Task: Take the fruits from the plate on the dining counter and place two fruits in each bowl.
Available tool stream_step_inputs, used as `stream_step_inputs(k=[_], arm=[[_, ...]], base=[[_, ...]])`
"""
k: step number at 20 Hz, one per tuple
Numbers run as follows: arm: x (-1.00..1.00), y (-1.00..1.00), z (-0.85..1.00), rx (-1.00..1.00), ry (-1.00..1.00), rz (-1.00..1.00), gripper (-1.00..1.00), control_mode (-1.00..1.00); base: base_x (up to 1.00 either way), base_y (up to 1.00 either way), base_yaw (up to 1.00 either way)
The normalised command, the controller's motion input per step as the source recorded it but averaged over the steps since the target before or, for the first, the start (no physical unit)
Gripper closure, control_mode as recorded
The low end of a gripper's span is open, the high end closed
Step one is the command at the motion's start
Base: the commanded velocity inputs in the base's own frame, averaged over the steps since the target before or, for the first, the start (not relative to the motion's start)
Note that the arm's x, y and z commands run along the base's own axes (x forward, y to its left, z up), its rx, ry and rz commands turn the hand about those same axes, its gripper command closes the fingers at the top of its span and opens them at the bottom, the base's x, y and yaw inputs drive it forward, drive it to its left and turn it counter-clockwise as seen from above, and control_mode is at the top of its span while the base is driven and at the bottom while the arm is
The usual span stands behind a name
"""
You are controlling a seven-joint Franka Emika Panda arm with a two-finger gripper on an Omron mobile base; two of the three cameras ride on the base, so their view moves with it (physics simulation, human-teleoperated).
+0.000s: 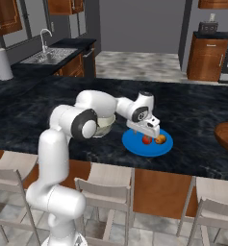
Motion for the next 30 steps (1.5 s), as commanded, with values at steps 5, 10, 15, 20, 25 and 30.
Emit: stream_step_inputs(k=[5,10,15,20,25,30], arm=[[-0.02,-0.22,-0.03,0.0,-0.01,0.0,-1.0,-1.0],[-0.01,-0.22,0.0,0.0,-0.01,0.0,-1.0,-1.0],[0.0,-0.01,0.0,0.0,0.0,0.0,-1.0,-1.0],[0.0,0.0,-0.12,0.0,0.0,0.0,-1.0,-1.0],[0.0,0.04,-0.04,0.0,0.0,0.0,-1.0,-1.0],[0.0,0.11,-0.01,0.0,0.0,0.0,-1.0,-1.0]], base=[[0.0,0.0,0.0],[0.0,0.0,0.0],[0.0,0.0,0.0],[0.0,0.0,0.0],[0.0,0.0,0.0],[0.0,0.0,0.0]])
